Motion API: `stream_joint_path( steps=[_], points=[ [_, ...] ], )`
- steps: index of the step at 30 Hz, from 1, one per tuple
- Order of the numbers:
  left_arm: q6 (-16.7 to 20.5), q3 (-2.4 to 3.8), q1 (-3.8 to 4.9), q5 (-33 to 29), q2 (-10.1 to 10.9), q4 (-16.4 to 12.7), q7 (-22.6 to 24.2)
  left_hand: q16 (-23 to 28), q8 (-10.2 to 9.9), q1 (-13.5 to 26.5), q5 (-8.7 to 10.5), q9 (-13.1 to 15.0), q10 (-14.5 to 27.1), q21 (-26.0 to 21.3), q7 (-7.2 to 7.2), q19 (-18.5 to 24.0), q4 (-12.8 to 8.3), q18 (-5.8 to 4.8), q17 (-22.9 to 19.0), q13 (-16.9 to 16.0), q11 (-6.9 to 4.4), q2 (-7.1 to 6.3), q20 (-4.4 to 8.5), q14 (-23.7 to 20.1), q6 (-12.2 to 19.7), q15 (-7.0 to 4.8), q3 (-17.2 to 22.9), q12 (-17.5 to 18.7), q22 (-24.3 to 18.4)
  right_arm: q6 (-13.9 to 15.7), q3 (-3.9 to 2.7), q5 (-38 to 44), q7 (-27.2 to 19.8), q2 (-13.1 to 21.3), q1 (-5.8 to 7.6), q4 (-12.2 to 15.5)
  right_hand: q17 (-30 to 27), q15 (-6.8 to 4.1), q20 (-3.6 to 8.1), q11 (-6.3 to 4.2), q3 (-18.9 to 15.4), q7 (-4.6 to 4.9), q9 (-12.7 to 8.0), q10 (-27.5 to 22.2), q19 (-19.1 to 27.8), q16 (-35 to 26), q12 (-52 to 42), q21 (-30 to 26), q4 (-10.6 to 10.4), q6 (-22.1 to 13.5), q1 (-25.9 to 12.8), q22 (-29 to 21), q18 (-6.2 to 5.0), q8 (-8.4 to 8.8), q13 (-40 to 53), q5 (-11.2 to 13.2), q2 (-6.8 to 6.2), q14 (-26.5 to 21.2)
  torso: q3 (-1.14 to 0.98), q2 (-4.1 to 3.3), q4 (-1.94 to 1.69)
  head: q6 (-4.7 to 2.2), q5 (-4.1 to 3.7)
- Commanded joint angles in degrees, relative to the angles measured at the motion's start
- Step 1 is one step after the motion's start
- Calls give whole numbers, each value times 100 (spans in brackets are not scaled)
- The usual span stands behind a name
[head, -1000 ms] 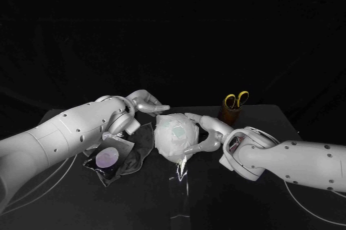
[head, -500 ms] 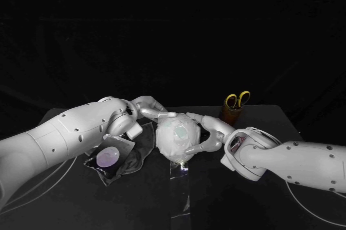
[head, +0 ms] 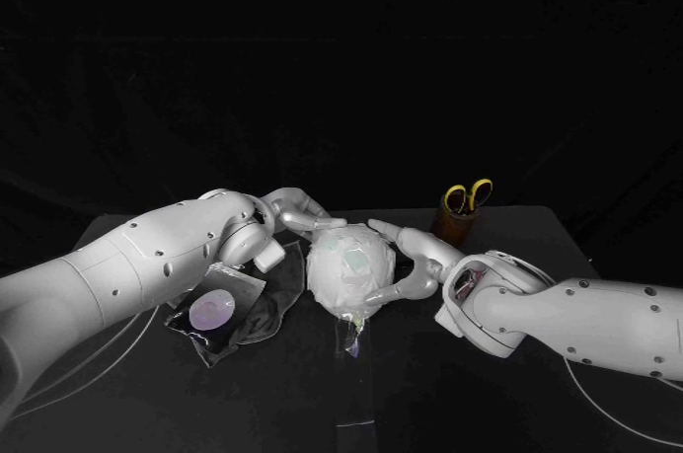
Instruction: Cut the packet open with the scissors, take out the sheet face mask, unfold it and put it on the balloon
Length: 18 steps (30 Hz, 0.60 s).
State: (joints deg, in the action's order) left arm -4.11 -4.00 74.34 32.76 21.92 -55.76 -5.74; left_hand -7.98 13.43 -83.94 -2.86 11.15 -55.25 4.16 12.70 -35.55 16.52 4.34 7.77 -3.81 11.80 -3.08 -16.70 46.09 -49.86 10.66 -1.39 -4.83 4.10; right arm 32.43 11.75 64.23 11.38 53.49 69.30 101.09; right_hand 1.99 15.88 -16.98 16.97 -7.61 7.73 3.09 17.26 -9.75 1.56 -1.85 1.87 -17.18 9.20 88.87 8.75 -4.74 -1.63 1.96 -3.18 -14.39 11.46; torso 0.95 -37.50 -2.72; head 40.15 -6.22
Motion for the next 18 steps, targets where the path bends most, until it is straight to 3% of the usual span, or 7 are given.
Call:
stream_joint_path(
  steps=[1, 2, 6, 13, 18],
  points=[
    [90, 2, 0, -78, -42, 18, -98, -51, 49, -67, 15, 12, -75, 32, 130, -49, -8, -46, 13, -4, -21, 95, 2, 70, -66, -5, 66, -48, 2, 202, 0, 104, -73, 2, -3, 7, -11, 21, 12, -13, -73, -5, -80, -91, -48, 0, 3, 33, -14, -272, 4, -7, 76, 62, -9, 4, -71, -31, 4, 0, -11, 10, -2],
    [83, 2, 0, -81, -51, 24, -118, -56, 54, -86, 14, 14, -84, 33, 126, -52, -12, -46, 15, -4, -25, 110, 2, 78, -71, -8, 81, -52, 1, 239, 0, 108, -85, 2, -3, 8, -12, 24, 12, -11, -96, -108, -122, -121, -58, 0, 4, 34, -10, -413, 7, -9, 77, 76, -11, 2, -91, -39, 4, -1, -13, 15, 2],
    [62, 2, 0, -75, -76, 37, -162, -72, 68, -212, 13, 19, -108, 33, 113, -50, -43, -47, 21, 0, -35, 131, 3, 100, -79, -20, 153, -60, -4, 337, 0, 115, -111, 3, -3, 10, -13, 31, 13, -8, -125, -155, -155, -136, -67, 0, 4, 34, -13, -522, 6, -11, 77, 89, -11, 0, -107, -50, 5, 0, -11, 24, 8],
    [39, 3, 0, 62, -120, 67, -204, -122, 104, -515, 13, 30, -174, 41, 86, -83, -167, -44, 42, 1, -64, 10, 4, 166, -107, -47, 250, -81, -9, 500, 0, 120, -152, 4, -3, 22, -12, 39, 13, -3, -148, -90, -178, -135, -86, 2, 1, 37, -13, -598, 2, -8, 76, 97, -10, -3, -129, -50, 4, 0, -9, 47, 23],
    [86, 2, 0, 506, -165, 118, -201, -176, 139, -702, 14, 41, -239, 64, 51, -194, -256, -34, 68, 1, -93, -122, 7, 236, -147, -77, 263, -98, 0, 672, -1, 106, -220, 9, -3, 46, -9, 43, 13, -1, -114, -24, -179, -120, -109, 6, -2, 43, -12, -606, 10, 1, 73, 95, -8, -3, -128, -37, 0, 2, -4, 80, 30]
  ],
)
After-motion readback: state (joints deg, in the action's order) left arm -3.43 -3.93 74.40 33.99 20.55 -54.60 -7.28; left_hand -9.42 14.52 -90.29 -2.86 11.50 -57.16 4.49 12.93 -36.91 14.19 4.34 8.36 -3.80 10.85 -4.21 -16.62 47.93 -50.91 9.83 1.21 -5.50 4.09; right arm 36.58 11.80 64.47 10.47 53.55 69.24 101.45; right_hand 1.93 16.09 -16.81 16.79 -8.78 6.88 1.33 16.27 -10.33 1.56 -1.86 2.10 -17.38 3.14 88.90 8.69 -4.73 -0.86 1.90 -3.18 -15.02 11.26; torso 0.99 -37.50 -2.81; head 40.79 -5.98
